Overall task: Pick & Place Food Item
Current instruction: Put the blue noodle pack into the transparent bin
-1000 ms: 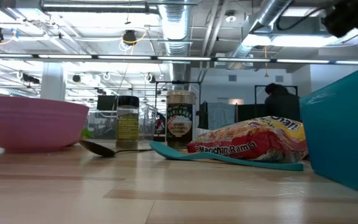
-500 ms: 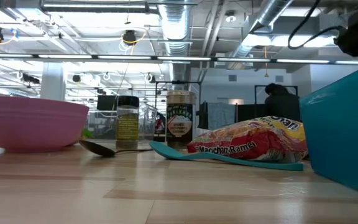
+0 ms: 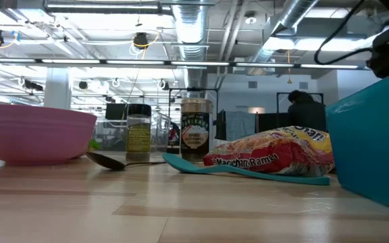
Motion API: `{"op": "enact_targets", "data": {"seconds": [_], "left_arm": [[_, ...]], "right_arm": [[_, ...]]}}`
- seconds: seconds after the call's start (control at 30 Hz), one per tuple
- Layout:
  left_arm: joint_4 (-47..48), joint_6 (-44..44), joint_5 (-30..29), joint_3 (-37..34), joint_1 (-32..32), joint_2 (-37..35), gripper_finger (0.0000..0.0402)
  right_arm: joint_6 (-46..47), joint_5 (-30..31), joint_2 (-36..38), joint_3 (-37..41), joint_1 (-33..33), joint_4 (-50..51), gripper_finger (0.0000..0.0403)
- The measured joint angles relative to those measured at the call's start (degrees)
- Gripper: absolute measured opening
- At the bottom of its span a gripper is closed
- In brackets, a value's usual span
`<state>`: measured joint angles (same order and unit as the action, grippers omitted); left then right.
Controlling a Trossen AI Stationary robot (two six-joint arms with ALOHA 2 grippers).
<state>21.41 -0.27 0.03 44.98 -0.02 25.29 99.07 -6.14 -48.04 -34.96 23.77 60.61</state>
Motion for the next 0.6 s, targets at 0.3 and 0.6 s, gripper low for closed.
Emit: {"op": "enact_targets", "data": {"seconds": [0.3,0.6], "left_arm": [[-0.02,0.00,0.00,-0.01,-0.01,-0.01,0.0000],[0.01,0.00,0.00,0.00,0.00,0.00,0.0000]], "right_arm": [[4.74,1.84,-2.72,-0.01,1.33,-1.25,0.0230],[11.33,2.86,-8.10,-0.01,4.77,-4.09,0.0225]]}}
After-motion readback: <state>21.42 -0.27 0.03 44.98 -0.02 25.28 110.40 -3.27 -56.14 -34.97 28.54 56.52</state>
